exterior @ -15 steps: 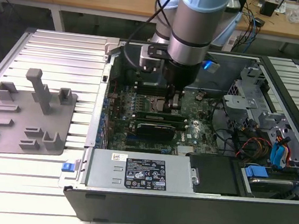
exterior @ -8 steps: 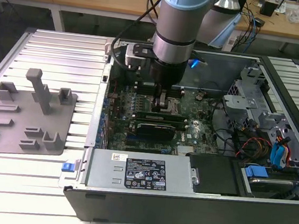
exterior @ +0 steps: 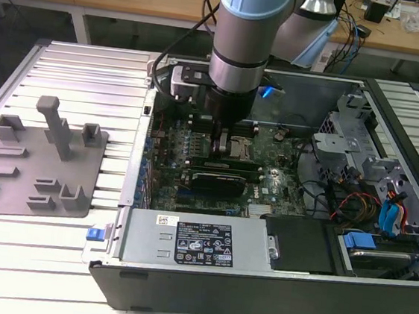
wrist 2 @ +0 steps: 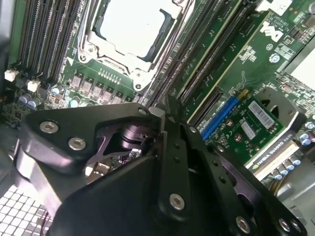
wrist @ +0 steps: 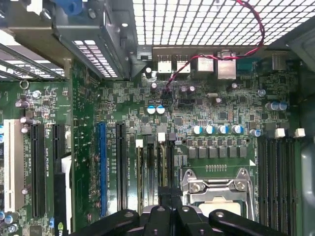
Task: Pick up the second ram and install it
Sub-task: 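Press down the second ram until it locks into place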
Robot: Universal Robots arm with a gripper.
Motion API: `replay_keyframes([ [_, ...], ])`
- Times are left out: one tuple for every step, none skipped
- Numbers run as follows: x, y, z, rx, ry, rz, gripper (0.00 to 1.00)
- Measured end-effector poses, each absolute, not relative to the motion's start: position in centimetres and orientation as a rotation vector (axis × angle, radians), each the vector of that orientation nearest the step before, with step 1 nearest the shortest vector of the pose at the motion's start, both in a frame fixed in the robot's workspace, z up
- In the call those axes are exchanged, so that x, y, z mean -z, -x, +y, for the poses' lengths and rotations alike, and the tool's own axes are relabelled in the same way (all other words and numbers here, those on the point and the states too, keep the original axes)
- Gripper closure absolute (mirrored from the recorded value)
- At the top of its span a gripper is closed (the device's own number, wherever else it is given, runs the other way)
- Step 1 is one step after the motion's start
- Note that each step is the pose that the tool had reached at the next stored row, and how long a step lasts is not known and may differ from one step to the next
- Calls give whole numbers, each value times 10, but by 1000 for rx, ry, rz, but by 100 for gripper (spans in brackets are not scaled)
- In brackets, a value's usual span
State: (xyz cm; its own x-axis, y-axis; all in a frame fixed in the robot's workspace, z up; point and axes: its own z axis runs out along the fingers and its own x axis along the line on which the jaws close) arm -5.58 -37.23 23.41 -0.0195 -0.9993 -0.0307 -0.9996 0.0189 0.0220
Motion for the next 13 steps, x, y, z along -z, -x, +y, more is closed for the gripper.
replay_keyframes([
  [-234,56,-372,-58,2195,2238,92],
  [-233,56,-372,-58,2195,2238,92],
  [-233,56,-372,-58,2195,2238,92],
  [-233,56,-372,-58,2195,2237,92],
  [-232,56,-372,-58,2195,2238,92],
  [-232,56,-372,-58,2195,2238,92],
  [-232,56,-372,-58,2195,2238,92],
  [-232,56,-372,-58,2195,2238,92],
  [-231,56,-372,-58,2195,2238,92],
  [-231,56,-372,-58,2195,2238,92],
  [-230,56,-372,-58,2196,2238,92],
  [-230,56,-372,-58,2195,2238,92],
  [-230,56,-372,-58,2195,2238,92],
])
